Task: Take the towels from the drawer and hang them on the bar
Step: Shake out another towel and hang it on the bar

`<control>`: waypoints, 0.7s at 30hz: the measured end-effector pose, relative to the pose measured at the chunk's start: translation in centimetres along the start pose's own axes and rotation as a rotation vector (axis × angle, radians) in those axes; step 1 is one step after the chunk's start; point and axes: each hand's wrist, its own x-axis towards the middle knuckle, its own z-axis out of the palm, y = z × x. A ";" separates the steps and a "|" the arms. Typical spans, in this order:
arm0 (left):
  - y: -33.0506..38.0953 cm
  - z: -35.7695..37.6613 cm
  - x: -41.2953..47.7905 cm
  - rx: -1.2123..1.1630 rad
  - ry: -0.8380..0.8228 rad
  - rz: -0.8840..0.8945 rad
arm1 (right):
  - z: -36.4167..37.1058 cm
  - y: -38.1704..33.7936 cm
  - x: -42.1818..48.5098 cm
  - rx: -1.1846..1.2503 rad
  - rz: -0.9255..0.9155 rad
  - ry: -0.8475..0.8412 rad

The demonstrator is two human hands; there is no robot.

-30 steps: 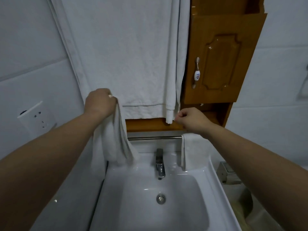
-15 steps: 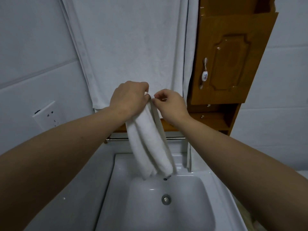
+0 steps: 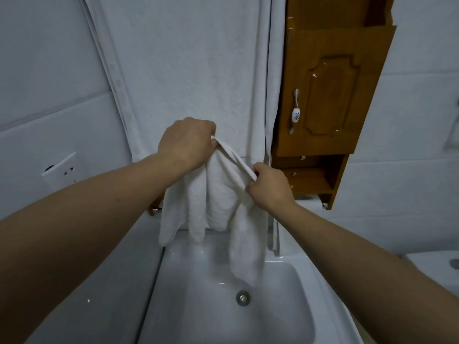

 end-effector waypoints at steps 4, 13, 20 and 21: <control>-0.5 0.6 0.1 0.010 -0.023 -0.052 | 0.2 2.1 -1.0 0.017 0.025 0.110; -1.5 2.2 0.8 -0.102 -0.163 -0.185 | -1.3 3.0 -1.1 0.607 0.209 -0.140; 2.2 1.9 -0.9 -0.182 -0.431 0.005 | -3.0 2.2 -0.2 0.928 0.285 -0.228; 3.0 1.8 -1.2 -0.218 -0.438 0.034 | -3.2 2.1 -0.1 0.927 0.267 -0.267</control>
